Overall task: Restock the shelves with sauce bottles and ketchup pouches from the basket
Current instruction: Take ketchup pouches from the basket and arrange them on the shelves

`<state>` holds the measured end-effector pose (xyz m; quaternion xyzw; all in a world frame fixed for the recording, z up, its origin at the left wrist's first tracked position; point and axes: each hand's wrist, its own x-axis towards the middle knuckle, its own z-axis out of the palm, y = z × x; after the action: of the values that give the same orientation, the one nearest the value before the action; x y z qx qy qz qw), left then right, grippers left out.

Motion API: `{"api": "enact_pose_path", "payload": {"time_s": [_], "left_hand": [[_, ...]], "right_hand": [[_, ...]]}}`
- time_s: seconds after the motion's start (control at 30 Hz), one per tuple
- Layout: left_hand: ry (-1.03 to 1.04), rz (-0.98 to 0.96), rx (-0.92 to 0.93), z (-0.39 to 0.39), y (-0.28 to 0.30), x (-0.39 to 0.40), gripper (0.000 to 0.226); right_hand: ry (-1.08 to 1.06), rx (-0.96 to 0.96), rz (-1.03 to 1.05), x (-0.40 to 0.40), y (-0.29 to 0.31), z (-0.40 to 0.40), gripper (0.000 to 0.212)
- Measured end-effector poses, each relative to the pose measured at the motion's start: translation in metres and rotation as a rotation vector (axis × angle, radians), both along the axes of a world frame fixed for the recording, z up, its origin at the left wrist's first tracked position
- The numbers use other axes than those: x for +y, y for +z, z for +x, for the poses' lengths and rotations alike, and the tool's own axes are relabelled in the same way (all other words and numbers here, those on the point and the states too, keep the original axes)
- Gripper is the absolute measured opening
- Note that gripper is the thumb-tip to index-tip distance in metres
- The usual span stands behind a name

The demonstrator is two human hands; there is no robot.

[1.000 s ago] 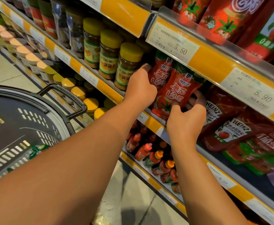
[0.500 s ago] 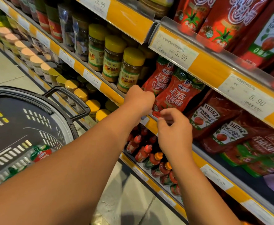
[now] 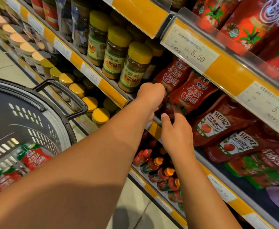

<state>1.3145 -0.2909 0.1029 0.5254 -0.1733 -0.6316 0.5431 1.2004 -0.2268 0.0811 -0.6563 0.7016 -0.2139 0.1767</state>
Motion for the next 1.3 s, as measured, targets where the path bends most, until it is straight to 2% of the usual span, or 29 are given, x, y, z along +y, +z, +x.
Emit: {"api": "enact_pose_path", "payload": {"time_s": [0.07, 0.13, 0.2, 0.3, 0.4, 0.53, 0.6, 0.63, 0.7, 0.77, 0.8, 0.9, 0.97, 1.03, 1.13, 1.3], "left_hand": [[0.006, 0.038, -0.021, -0.012, -0.027, -0.034, 0.072], [-0.029, 0.108, -0.039, -0.018, -0.046, -0.061, 0.057], [-0.039, 0.137, -0.056, -0.019, -0.049, -0.060, 0.041], [0.067, 0.181, 0.028, -0.017, -0.019, -0.035, 0.034], [0.056, 0.085, 0.129, -0.016, -0.011, -0.024, 0.036], [-0.027, -0.012, -0.050, -0.009, -0.004, -0.010, 0.047], [-0.090, -0.045, -0.213, -0.002, 0.005, 0.004, 0.039], [-0.129, -0.060, -0.301, 0.003, 0.008, 0.010, 0.029], [-0.202, -0.078, -0.432, 0.013, 0.015, 0.023, 0.013], [-0.262, -0.109, -0.521, 0.025, 0.021, 0.037, 0.025], [-0.283, -0.132, -0.564, 0.031, 0.025, 0.043, 0.029], [-0.378, -0.226, -0.708, 0.061, 0.036, 0.074, 0.020], [-0.399, -0.246, -0.765, 0.094, 0.037, 0.102, 0.038], [-0.366, -0.253, -0.831, 0.137, 0.027, 0.138, 0.038], [-0.315, -0.158, -0.989, 0.210, -0.003, 0.197, 0.037], [-0.256, 0.230, -1.146, 0.303, -0.073, 0.274, 0.029]], "right_hand": [[-0.014, -0.004, 0.023, -0.004, 0.002, -0.002, 0.039], [-0.044, 0.011, 0.057, -0.008, 0.000, -0.004, 0.029], [-0.050, 0.020, 0.075, -0.010, -0.001, -0.004, 0.034], [-0.032, 0.028, 0.059, -0.012, -0.006, -0.007, 0.039], [-0.026, 0.046, 0.062, -0.015, -0.009, -0.009, 0.033], [-0.014, 0.031, 0.092, -0.011, -0.003, -0.008, 0.027], [0.013, 0.038, 0.095, -0.007, 0.003, -0.010, 0.013], [0.032, 0.038, 0.094, -0.004, 0.007, -0.010, 0.019], [0.059, 0.052, 0.098, 0.003, 0.014, -0.008, 0.046], [0.072, 0.068, 0.087, 0.010, 0.017, -0.006, 0.060], [0.084, 0.079, 0.082, 0.014, 0.018, -0.004, 0.063], [0.118, 0.107, 0.086, 0.029, 0.020, 0.007, 0.065], [0.143, 0.110, 0.061, 0.040, 0.021, 0.017, 0.065], [0.197, 0.118, 0.018, 0.054, 0.021, 0.031, 0.063], [0.296, 0.110, 0.028, 0.081, 0.022, 0.052, 0.057], [0.479, 0.063, 0.096, 0.122, 0.028, 0.088, 0.048]]}}
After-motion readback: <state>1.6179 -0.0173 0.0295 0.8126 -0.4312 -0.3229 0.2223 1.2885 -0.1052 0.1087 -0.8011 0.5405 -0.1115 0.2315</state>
